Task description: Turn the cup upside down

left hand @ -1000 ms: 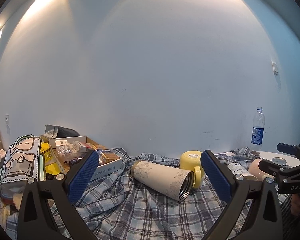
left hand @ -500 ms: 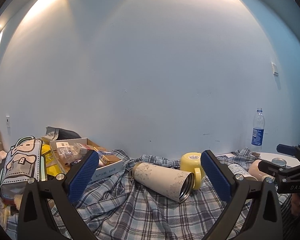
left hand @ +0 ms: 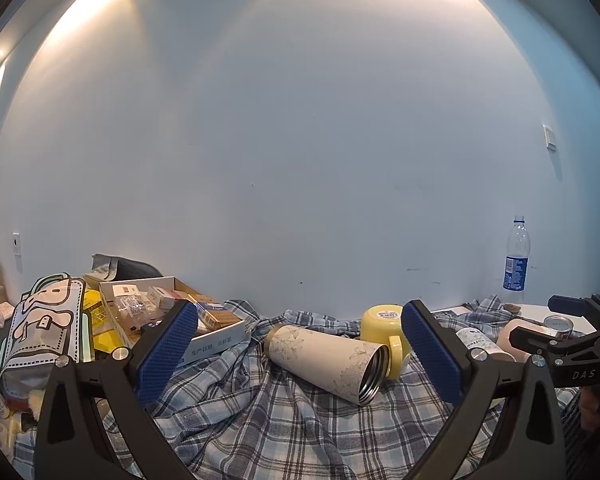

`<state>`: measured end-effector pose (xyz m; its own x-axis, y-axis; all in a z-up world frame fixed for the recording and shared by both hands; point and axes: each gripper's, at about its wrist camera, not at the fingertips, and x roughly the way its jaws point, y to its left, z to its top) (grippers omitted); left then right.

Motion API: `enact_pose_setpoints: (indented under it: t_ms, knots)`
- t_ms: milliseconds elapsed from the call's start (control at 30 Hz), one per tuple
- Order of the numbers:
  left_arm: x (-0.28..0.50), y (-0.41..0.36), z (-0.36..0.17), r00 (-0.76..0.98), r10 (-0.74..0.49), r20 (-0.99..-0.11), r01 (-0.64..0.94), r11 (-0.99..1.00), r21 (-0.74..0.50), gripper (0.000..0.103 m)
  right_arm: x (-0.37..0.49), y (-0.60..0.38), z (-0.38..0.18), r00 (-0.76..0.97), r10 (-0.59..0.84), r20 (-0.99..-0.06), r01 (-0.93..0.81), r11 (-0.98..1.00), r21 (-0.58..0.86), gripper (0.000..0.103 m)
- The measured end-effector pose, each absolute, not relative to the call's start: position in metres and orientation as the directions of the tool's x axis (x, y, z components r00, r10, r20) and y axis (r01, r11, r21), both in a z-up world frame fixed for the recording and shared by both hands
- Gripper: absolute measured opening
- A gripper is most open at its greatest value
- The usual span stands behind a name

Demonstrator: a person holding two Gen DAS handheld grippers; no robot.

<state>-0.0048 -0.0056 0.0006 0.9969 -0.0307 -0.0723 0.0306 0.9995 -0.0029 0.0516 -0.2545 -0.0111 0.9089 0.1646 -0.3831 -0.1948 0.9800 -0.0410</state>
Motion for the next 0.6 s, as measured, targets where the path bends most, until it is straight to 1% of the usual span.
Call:
enact_pose_setpoints:
  t_ms: [300, 400, 600]
  knots:
    - [-0.004, -0.002, 0.0, 0.997, -0.027, -0.078, 0.025, 0.999, -0.019, 0.103, 0.052, -0.258, -0.012, 0.907, 0.167, -0.388, -0.191, 0.981, -0.023, 0.103]
    - [-0.001, 0.0, 0.0, 0.996, -0.028, -0.09, 0.025, 0.999, -0.032, 0.103, 0.053, -0.259, -0.012, 0.904, 0.171, -0.392, -0.192, 0.981, -0.014, 0.103]
    - [0.006, 0.008, -0.003, 0.992, -0.026, -0.125, 0.017, 0.997, -0.071, 0.103, 0.049, -0.259, -0.01, 0.913, 0.166, -0.372, -0.184, 0.983, -0.013, 0.103]
